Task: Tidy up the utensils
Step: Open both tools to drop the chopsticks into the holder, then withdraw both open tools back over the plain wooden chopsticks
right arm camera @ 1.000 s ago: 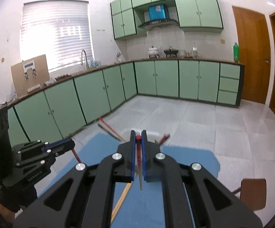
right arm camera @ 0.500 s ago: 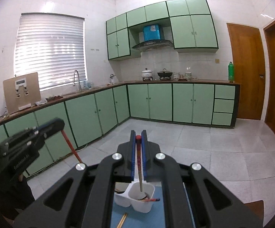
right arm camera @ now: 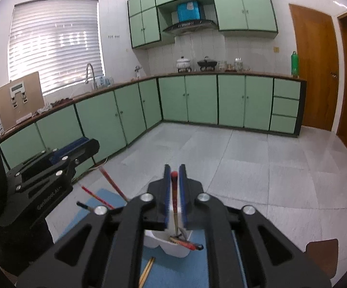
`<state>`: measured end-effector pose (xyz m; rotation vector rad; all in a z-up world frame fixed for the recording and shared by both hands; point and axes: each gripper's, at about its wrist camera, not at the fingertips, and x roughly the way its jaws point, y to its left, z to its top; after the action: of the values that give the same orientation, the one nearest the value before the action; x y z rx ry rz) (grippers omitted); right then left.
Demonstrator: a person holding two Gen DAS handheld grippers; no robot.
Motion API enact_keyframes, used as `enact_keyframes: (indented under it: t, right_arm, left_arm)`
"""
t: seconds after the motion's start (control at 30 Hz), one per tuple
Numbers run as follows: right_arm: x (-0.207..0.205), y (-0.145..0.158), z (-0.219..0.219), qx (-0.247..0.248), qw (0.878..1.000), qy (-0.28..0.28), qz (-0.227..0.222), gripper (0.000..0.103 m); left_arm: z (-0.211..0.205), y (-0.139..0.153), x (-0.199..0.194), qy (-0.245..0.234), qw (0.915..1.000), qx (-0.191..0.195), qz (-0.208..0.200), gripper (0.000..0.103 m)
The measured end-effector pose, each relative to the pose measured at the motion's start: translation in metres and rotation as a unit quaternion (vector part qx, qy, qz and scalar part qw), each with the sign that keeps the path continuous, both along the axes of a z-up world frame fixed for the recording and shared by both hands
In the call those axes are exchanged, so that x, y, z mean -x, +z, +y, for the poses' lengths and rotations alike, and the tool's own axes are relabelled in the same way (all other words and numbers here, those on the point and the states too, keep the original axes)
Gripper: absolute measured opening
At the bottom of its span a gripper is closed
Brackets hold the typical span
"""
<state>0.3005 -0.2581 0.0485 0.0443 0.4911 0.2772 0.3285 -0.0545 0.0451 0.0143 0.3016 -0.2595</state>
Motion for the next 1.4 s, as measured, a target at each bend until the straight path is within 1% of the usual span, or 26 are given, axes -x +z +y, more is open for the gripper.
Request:
enact_keyframes:
  t: [0.03, 0.07, 0.13, 0.2, 0.27, 0.3, 0.37, 0.43, 0.47, 0.5, 0.53, 0.6, 0.73, 0.83, 0.93, 1.07, 1.17, 1.23, 1.4]
  right_arm:
    - [0.0, -0.002, 0.0, 0.0, 1.0, -0.002, 0.001, 0.031]
    - [0.003, -0.004, -0.001, 0.001, 1.0, -0.006, -0.003, 0.038]
    - [0.01, -0.005, -0.004, 0.004, 1.0, -0.014, -0.011, 0.039]
    - [0.02, -0.007, -0.008, 0.004, 0.999, -0.026, -0.018, 0.048]
    - [0.033, -0.009, -0.017, 0.008, 0.999, -0.043, -0.023, 0.052]
    - [0.039, -0.012, -0.021, 0.011, 0.998, -0.05, -0.026, 0.057]
    - [0.054, -0.019, -0.027, 0.02, 0.997, -0.067, -0.029, 0.065]
    - [0.072, -0.029, -0.029, 0.032, 0.996, -0.076, -0.03, 0.07]
    - [0.08, -0.035, -0.032, 0.037, 0.996, -0.079, -0.03, 0.076]
    - [0.09, -0.043, -0.033, 0.042, 0.995, -0.085, -0.029, 0.08]
    - [0.1, -0.052, -0.033, 0.046, 0.995, -0.089, -0.026, 0.082]
    - [0.115, -0.069, -0.034, 0.051, 0.994, -0.096, -0.017, 0.089]
    - [0.145, -0.108, -0.027, 0.06, 0.993, -0.103, 0.012, 0.091]
    - [0.161, -0.14, -0.018, 0.049, 0.993, -0.097, 0.047, 0.092]
    - [0.168, -0.163, -0.007, 0.039, 0.992, -0.09, 0.079, 0.092]
    - [0.181, -0.188, 0.015, 0.038, 0.991, -0.076, 0.103, 0.092]
    - [0.189, -0.202, 0.031, 0.037, 0.99, -0.066, 0.122, 0.092]
    - [0.195, -0.211, 0.038, 0.037, 0.989, -0.06, 0.134, 0.092]
    - [0.203, -0.223, 0.052, 0.04, 0.986, -0.049, 0.155, 0.092]
  left_arm:
    - [0.001, -0.002, 0.001, 0.001, 1.0, 0.0, 0.003, 0.035]
    - [0.004, -0.005, 0.003, 0.0, 1.0, 0.002, 0.005, 0.036]
    - [0.008, -0.007, 0.009, 0.002, 1.0, 0.004, 0.008, 0.043]
    - [0.013, -0.01, 0.018, 0.002, 0.9999, 0.005, 0.012, 0.048]
    - [0.019, -0.015, 0.029, 0.006, 0.9998, 0.004, 0.016, 0.054]
    - [0.022, -0.018, 0.036, 0.009, 0.9998, 0.003, 0.02, 0.058]
    - [0.028, -0.026, 0.05, 0.01, 0.9996, 0.007, 0.026, 0.064]
    - [0.033, -0.037, 0.065, 0.012, 0.9993, 0.006, 0.036, 0.07]
    - [0.036, -0.045, 0.074, 0.014, 0.999, 0.004, 0.043, 0.072]
    - [0.04, -0.052, 0.081, 0.016, 0.9986, 0.002, 0.051, 0.076]
    - [0.042, -0.059, 0.086, 0.019, 0.998, 0.001, 0.06, 0.08]
    - [0.048, -0.078, 0.098, 0.024, 0.996, 0.001, 0.087, 0.083]
    - [0.057, -0.115, 0.119, 0.037, 0.9907, 0.002, 0.131, 0.086]
    - [0.062, -0.145, 0.133, 0.05, 0.9855, -0.007, 0.162, 0.087]
    - [0.066, -0.174, 0.143, 0.057, 0.9784, -0.015, 0.198, 0.087]
    - [0.07, -0.2, 0.154, 0.065, 0.9717, -0.035, 0.224, 0.087]
    - [0.074, -0.213, 0.157, 0.068, 0.9661, -0.047, 0.245, 0.087]
    - [0.078, -0.221, 0.161, 0.07, 0.9637, -0.056, 0.252, 0.087]
    - [0.086, -0.232, 0.165, 0.076, 0.959, -0.06, 0.266, 0.088]
